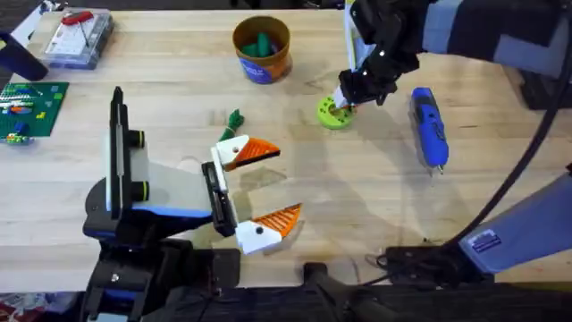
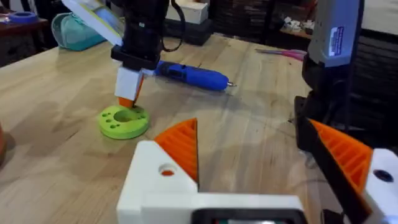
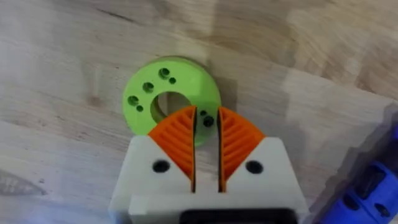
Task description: Pick up the gripper from the table and insert it into the empty holder that is missing its gripper. Then pick up a screw, insert it into the mounting hole, and use the screwdriver to tighten it. Finally, clean up the table by picking up the vegetable and placing it into the bucket.
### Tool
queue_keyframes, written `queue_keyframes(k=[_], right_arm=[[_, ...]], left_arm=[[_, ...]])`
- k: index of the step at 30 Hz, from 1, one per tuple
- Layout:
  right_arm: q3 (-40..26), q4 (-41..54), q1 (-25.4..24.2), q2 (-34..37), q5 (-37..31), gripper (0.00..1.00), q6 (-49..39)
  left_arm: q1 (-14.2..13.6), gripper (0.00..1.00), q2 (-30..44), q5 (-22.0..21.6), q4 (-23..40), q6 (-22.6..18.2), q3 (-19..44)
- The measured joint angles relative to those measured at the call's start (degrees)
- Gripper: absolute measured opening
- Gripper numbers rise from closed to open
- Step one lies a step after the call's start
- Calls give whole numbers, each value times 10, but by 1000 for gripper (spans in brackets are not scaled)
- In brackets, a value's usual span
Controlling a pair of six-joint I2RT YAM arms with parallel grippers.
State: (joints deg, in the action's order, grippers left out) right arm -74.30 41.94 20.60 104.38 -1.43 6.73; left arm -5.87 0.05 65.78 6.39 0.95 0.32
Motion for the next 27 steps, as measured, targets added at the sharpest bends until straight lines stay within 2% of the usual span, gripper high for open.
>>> queue_keyframes(k=[15, 22, 24, 27], right_arm=[[0, 13, 0, 0, 0, 171, -4], [0, 13, 0, 0, 0, 108, -6], [0, 13, 0, 0, 0, 26, -8], [0, 12, 0, 0, 0, 8, -8]], left_arm=[[0, 992, 0, 0, 0, 0, 0], [0, 992, 0, 0, 0, 0, 0], [0, 992, 0, 0, 0, 0, 0], [0, 992, 0, 0, 0, 0, 0]])
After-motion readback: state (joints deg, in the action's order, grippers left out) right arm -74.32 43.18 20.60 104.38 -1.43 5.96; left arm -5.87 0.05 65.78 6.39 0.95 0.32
